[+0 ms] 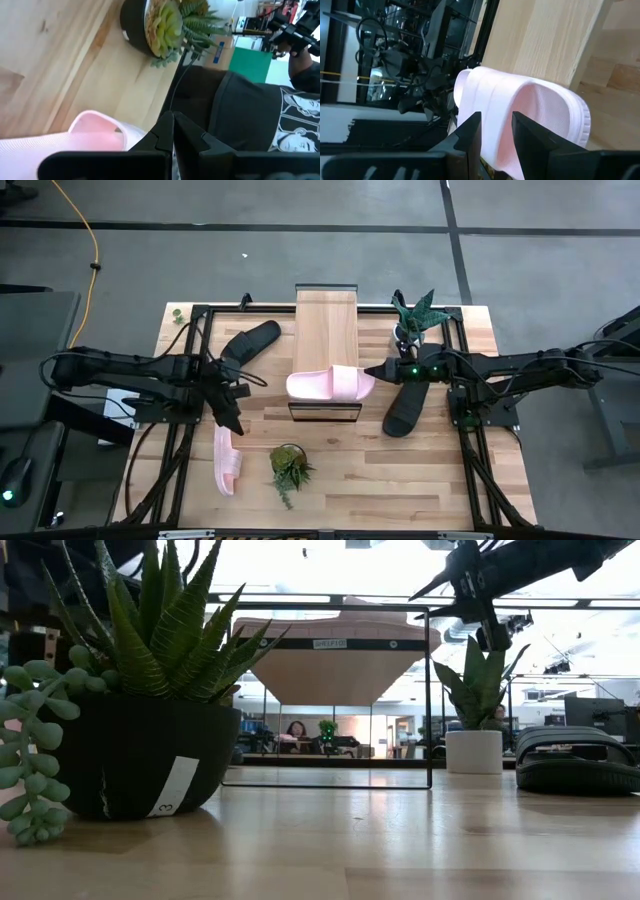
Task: Pick and place slides into the shelf
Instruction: Put the pink slide on the shelf
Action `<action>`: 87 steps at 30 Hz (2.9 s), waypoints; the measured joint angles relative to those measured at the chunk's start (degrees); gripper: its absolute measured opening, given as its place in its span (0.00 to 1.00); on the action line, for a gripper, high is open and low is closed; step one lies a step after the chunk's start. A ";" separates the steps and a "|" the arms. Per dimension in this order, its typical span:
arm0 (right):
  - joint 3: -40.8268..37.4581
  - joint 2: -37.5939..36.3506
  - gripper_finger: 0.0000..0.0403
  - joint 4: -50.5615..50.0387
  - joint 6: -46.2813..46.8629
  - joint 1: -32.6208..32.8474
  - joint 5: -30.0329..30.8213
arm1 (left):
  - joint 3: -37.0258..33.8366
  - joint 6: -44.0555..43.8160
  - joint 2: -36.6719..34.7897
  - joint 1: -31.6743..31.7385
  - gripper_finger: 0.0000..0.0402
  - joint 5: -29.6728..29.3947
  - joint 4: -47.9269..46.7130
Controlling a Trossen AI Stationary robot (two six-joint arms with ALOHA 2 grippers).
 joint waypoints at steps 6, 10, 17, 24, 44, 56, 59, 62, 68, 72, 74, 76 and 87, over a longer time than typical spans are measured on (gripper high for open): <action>-0.02 0.00 0.24 0.00 -0.55 0.00 -1.19 | 2.06 1.56 2.49 -0.02 0.00 1.11 -2.69; -0.02 0.00 0.24 -0.09 -1.61 0.00 -1.67 | 6.87 6.64 5.17 -0.02 0.00 -1.61 -10.31; -0.02 0.00 0.24 -2.33 -2.52 0.00 -2.92 | 12.74 12.64 12.86 -0.02 0.00 -4.85 -19.83; -0.04 0.00 0.24 -3.60 -3.72 0.00 -4.08 | 16.11 16.70 17.97 -0.02 0.00 -2.88 -21.45; -0.04 -0.17 0.24 -2.72 -7.65 0.00 -5.68 | 16.87 21.92 19.58 -7.41 0.40 -2.54 -22.34; -0.04 -0.17 0.24 -1.65 -7.60 0.51 -5.39 | 16.87 27.94 24.88 -10.64 0.42 -3.75 -23.66; -0.04 -0.17 0.24 -1.62 -7.53 1.62 -3.67 | 16.87 29.68 26.05 -10.53 0.42 -4.79 -25.45; -0.04 -0.17 0.24 -1.63 -7.17 2.91 -2.19 | 16.87 30.73 26.46 -10.51 0.42 -6.77 -26.80; -0.04 -0.17 0.24 -1.68 -6.78 5.03 0.80 | 16.53 32.21 26.46 -10.52 0.42 -4.15 -26.90; -0.04 -0.18 0.24 -1.68 -6.77 5.98 2.12 | 15.28 32.24 26.46 -10.51 0.42 -4.25 -26.77; -0.04 -0.18 0.24 -1.68 -6.53 6.31 2.12 | 14.98 32.24 26.46 -10.51 0.42 -4.35 -26.66; -0.04 -0.20 0.24 -1.68 -6.53 6.47 2.14 | 14.93 32.25 26.46 -10.51 0.42 -4.39 -26.54; -0.04 -0.19 0.24 -1.68 -6.53 6.47 2.27 | 14.93 32.47 28.61 -10.51 0.42 -3.38 -23.82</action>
